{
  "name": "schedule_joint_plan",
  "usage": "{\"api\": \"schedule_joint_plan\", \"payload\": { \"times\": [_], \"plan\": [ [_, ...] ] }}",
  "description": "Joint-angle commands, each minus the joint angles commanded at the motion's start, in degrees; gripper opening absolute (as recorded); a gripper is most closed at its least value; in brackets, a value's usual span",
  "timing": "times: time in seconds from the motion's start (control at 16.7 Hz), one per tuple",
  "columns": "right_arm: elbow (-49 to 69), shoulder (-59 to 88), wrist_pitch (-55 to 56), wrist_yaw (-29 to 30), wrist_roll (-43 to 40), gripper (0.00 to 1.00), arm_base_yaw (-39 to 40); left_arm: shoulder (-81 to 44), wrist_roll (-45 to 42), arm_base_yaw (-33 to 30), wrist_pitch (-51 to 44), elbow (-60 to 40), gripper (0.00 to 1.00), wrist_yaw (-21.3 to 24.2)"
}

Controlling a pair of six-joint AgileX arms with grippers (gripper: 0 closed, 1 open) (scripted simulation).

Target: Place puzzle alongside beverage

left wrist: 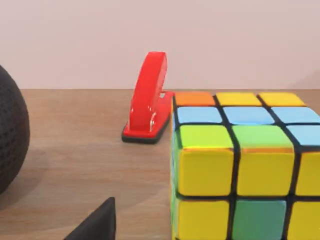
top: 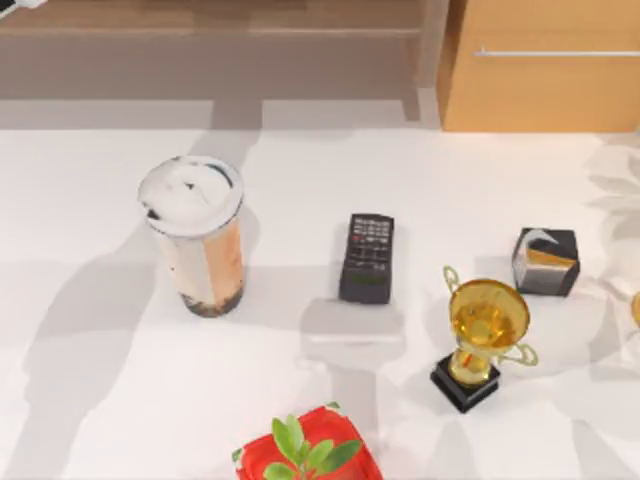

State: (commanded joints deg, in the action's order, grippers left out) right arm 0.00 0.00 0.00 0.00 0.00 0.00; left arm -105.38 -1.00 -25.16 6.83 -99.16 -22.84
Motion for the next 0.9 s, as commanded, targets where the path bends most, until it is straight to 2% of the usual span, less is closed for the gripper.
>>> {"api": "schedule_joint_plan", "payload": {
  "times": [0.3,0.6,0.9],
  "plan": [
    [0.0,0.0,0.0,0.0,0.0,1.0,0.0,-7.91,0.05,1.36,-0.56,-8.44,1.0,1.47],
    [0.0,0.0,0.0,0.0,0.0,1.0,0.0,-8.43,0.09,1.41,-0.68,-8.86,1.0,1.51],
    [0.0,0.0,0.0,0.0,0.0,1.0,0.0,-8.43,0.09,1.41,-0.68,-8.86,0.62,1.51]
  ]
}}
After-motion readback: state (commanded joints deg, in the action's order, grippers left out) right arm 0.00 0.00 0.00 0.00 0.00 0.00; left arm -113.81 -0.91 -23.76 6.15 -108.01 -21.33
